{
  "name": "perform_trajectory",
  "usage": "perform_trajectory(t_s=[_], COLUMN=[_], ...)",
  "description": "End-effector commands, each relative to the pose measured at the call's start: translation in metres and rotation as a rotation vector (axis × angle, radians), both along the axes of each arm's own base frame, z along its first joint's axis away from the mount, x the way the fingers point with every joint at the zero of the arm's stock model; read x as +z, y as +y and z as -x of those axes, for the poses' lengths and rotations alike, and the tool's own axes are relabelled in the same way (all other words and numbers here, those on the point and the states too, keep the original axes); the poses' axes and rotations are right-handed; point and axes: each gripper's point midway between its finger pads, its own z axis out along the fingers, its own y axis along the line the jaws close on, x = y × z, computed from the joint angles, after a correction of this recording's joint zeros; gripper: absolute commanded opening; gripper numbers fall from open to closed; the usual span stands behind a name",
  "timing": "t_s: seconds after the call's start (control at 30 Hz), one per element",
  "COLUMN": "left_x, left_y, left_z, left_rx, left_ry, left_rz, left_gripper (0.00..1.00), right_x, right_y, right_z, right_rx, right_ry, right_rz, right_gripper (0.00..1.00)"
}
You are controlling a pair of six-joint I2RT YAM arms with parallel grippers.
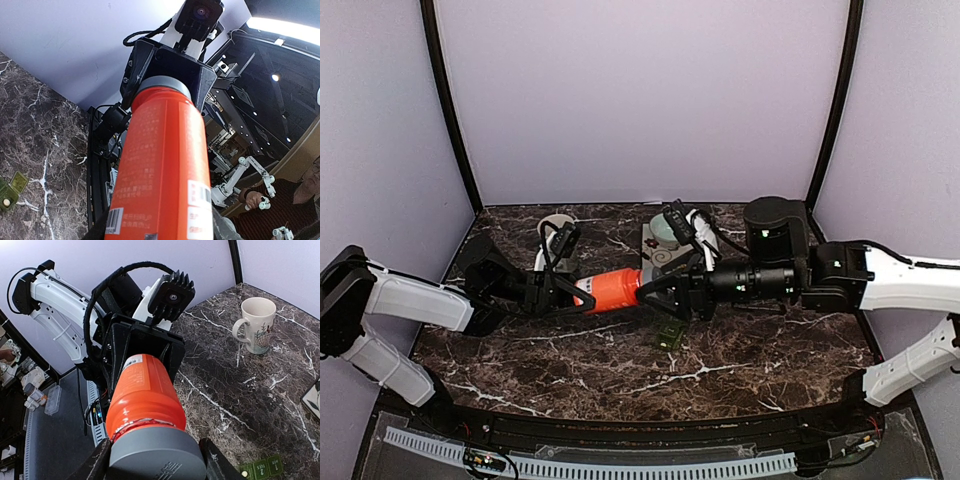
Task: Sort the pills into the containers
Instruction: Close the lid of the pill bottle on the pill bottle.
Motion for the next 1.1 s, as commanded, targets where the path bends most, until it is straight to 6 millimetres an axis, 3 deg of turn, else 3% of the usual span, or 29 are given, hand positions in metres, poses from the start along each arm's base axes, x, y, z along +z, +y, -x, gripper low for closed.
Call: perform_trajectory(t_s=[0.0,1.07], left_x=[0.008,0.014], left_y=[0.005,0.005], left_z=[0.006,0.008], left_rx=[-0.017,-0.046], left_ry=[-0.051,-0.056], left_rz=[0.033,0.039], left_gripper=[0.0,0.0], right_x=[0.024,0.016], right_y=[0.008,0.029], right_z=[0.004,0.012], right_rx=[0.028,0.09], right_ry=[-0.035,-0.02], right_rz=[-0.056,-0.053], right_gripper=[0.39,0.4])
